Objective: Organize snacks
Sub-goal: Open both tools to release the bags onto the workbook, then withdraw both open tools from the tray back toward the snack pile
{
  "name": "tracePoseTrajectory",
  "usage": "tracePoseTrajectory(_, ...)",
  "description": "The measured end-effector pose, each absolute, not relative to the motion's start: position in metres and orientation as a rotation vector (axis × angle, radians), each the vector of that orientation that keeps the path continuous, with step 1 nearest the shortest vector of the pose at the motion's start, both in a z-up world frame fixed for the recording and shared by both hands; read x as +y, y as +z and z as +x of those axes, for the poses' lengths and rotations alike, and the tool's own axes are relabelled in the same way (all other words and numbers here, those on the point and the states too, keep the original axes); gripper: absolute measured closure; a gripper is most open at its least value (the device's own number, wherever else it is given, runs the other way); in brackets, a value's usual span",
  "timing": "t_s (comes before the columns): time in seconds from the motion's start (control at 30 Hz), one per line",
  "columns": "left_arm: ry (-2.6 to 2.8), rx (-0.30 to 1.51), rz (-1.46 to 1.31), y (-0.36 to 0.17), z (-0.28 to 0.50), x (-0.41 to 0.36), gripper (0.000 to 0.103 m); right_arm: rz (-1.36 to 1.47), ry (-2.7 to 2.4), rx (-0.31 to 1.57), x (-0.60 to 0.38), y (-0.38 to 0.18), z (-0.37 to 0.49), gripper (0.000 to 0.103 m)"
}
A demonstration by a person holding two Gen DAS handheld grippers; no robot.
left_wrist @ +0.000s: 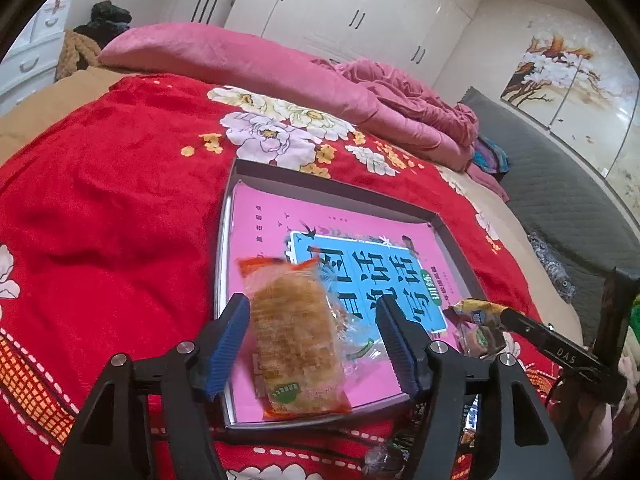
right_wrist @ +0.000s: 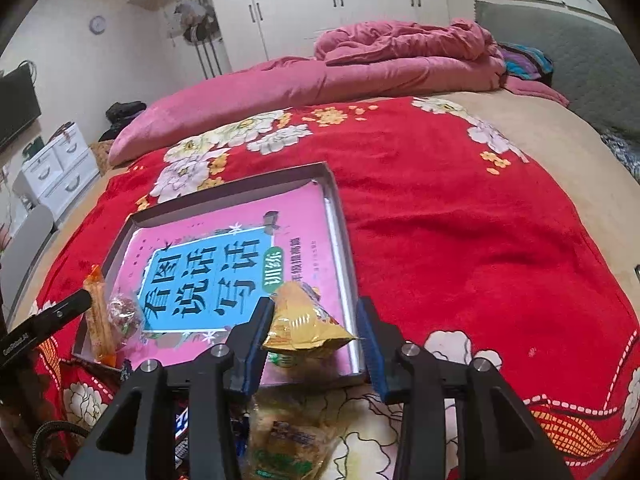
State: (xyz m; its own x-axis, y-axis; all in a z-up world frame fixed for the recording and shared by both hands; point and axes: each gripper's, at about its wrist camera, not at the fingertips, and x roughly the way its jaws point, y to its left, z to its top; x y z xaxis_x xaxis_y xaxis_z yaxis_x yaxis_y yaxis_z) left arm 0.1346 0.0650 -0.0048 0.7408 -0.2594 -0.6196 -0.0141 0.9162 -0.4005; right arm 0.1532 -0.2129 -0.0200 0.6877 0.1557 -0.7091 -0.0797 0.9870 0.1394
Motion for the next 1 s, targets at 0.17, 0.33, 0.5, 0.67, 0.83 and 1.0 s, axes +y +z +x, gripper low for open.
tracePoseTrajectory(0.17,-0.14,0.713,-0.387,0.0,0.129,0.065,0.033,0.104,0.121,0.807,-0.214,-0.022,0.152,0.061)
tracePoseTrajectory(0.33,-0.143,0.698,-0.379,0.005,0.123,0.066,0.031,0.115,0.115,0.807,-0.216,-0.022,0.149,0.061)
tracePoseTrajectory(0.5,-0.135,0.693,-0.376,0.008,0.119,0.066,0.029,0.119,0.116,0.793,-0.218,-0.017,0.145,0.06)
tracePoseTrajectory(0.67,-0.138,0.686,-0.369,0.011,0.115,0.064,0.028,0.099,0.139,0.767,-0.215,-0.01,0.137,0.055)
tracePoseTrajectory(0.83,-0.14,0.675,-0.359,0.016,0.11,0.063,0.027,0.093,0.154,0.746,-0.211,-0.002,0.131,0.054)
tracePoseTrajectory(1.0,-0.151,0.679,-0.368,0.018,0.105,0.062,0.026,0.104,0.164,0.707,-0.21,0.006,0.123,0.044)
